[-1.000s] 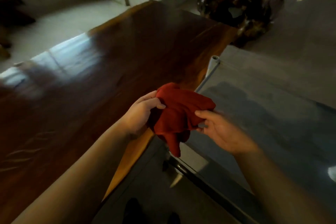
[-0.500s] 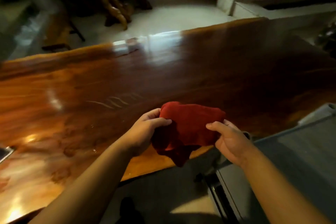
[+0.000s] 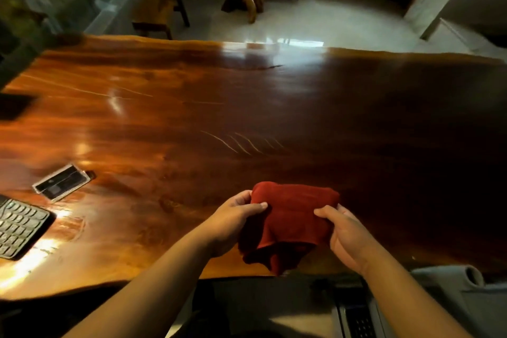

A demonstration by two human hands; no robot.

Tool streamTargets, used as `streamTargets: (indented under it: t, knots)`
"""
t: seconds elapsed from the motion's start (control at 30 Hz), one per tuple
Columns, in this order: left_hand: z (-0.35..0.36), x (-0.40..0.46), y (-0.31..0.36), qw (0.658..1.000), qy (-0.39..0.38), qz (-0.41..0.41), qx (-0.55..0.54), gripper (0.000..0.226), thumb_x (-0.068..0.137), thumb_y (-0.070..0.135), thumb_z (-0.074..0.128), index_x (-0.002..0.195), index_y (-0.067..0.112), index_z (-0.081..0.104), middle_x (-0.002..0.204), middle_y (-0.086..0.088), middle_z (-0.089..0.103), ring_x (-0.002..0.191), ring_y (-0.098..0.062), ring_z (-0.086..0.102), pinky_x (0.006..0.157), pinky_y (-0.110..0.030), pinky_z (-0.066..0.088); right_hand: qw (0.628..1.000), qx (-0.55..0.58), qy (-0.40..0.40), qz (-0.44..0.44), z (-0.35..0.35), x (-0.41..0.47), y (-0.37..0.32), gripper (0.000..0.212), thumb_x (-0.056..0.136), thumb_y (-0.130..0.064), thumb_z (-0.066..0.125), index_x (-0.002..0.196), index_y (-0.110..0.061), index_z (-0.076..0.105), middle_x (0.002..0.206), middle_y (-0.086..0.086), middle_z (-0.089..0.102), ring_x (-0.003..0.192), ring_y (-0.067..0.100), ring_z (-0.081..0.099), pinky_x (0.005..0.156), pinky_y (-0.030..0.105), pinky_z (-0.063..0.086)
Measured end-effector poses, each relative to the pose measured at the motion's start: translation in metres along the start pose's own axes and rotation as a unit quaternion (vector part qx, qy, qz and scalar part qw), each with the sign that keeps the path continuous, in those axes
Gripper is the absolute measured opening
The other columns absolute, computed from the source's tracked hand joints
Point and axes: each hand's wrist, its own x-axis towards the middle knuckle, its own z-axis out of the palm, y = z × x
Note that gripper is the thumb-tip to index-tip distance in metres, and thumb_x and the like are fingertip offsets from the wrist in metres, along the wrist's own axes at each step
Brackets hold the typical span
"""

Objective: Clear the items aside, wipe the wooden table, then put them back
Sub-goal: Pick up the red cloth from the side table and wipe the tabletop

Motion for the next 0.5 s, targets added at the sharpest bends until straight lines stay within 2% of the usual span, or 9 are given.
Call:
streamTargets:
  t: [0.13,0.27,0.43,0.5]
  knots:
    - [-0.028,0.031,-0.002,0.999,0.021,-0.042,-0.002,0.024,0.098,0.009,0.063,0.121,0.006,0.066,0.114,-0.019,0.075,0.105,-0.034,0.073,0.086,-0.042,0.061,0.998,-0.016,0.041,0.034,0.020,0.032,0.012,0.035,0.093,-0.013,0.065,0.127,-0.019,0.062,0.110,0.010,0.078,0.104,0.027,0.074,0.101,0.049,0.053]
    - [-0.043,0.068,-0.005,0.997,0.031,-0.071,-0.004,0.016,0.094,-0.001,0.055,0.101,0.009,0.066,0.089,-0.013,0.072,0.081,-0.024,0.070,0.072,-0.032,0.056,0.995,-0.031,0.086,0.041,0.033,0.068,0.022,0.028,0.095,-0.010,0.062,0.121,-0.020,0.066,0.107,0.009,0.079,0.098,0.026,0.076,0.094,0.046,0.056]
    - [-0.042,0.120,-0.009,0.995,0.065,-0.075,0.007,0.017,0.093,-0.002,0.058,0.101,0.010,0.068,0.101,-0.022,0.068,0.093,-0.035,0.064,0.090,-0.050,0.053,0.983,-0.104,0.149,0.022,0.030,0.118,0.021,0.022,0.093,-0.014,0.063,0.109,-0.026,0.072,0.101,0.003,0.080,0.089,0.022,0.077,0.080,0.040,0.057]
    - [-0.043,0.141,-0.011,0.991,0.104,-0.068,0.048,0.016,0.092,0.004,0.065,0.105,0.011,0.072,0.107,-0.020,0.073,0.096,-0.037,0.069,0.097,-0.053,0.053,0.974,-0.155,0.163,-0.008,0.027,0.141,0.021,0.026,0.093,-0.015,0.063,0.116,-0.024,0.070,0.109,0.004,0.078,0.097,0.023,0.075,0.087,0.040,0.058]
